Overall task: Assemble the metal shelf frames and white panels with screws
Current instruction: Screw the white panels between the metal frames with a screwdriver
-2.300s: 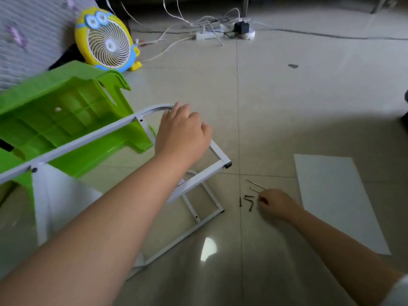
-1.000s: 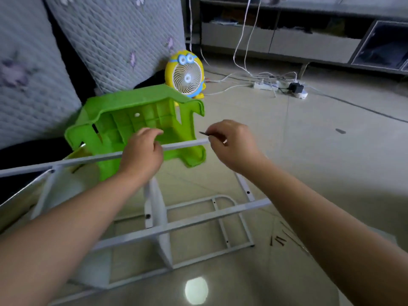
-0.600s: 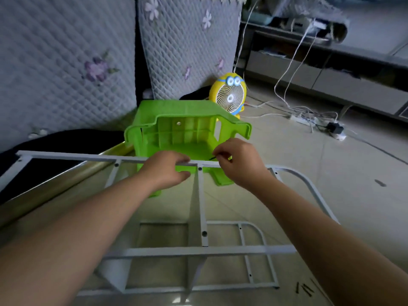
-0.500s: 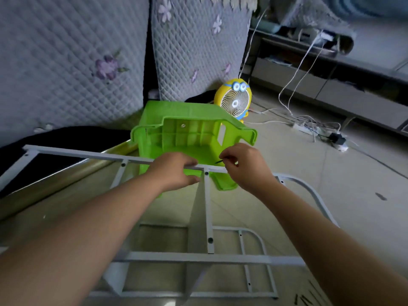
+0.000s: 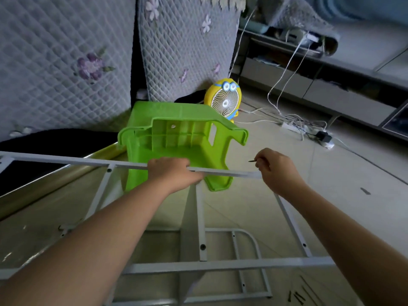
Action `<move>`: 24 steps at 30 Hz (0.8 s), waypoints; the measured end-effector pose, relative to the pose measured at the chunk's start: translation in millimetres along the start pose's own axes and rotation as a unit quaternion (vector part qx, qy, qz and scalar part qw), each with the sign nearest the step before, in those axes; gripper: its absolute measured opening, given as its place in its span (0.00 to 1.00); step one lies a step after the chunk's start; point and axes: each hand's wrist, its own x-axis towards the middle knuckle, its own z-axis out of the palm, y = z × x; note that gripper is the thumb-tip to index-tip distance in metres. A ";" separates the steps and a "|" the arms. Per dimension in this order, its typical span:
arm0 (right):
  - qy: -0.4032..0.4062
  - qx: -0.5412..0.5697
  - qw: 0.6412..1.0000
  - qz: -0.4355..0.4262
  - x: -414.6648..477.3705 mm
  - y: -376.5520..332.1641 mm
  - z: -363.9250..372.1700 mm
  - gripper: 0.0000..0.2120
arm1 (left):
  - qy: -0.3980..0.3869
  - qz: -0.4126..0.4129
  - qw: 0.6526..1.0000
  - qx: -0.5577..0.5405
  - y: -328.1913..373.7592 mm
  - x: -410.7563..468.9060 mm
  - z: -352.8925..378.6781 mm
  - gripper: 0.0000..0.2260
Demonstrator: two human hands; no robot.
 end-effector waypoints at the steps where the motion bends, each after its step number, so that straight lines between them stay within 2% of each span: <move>1: -0.005 -0.012 0.999 0.030 -1.2 9.6 -3.7 0.09 | -0.019 -0.009 1.000 0.002 2.2 1.3 -1.0 0.19; 4: -0.037 -0.053 0.994 0.091 -6.9 31.6 -11.0 0.11 | -0.048 -0.014 0.999 0.013 8.5 2.0 -3.7 0.17; 8: -0.072 -0.060 0.990 0.102 -17.5 40.5 -11.5 0.11 | -0.072 -0.015 0.997 0.015 12.8 0.4 -5.6 0.15; 11: -0.075 -0.050 0.991 0.095 -21.5 43.5 -11.0 0.10 | -0.059 -0.012 0.998 0.030 13.0 -0.5 -3.4 0.15; 14: -0.061 -0.022 0.993 0.095 -27.1 46.4 -13.2 0.10 | -0.065 -0.008 0.997 0.046 17.4 -4.1 -4.6 0.09; 19: -0.027 0.107 0.986 0.124 -42.5 60.4 -27.2 0.08 | -0.091 0.018 0.978 0.186 34.2 -15.2 -9.2 0.05; 22: 0.045 0.181 0.963 0.193 -61.9 89.0 -40.4 0.08 | -0.033 0.055 0.968 0.242 51.5 -25.2 -4.5 0.12; 24: 0.073 0.184 0.949 0.248 -88.4 117.1 -37.1 0.07 | 0.048 0.133 0.972 0.190 71.4 -27.5 8.5 0.17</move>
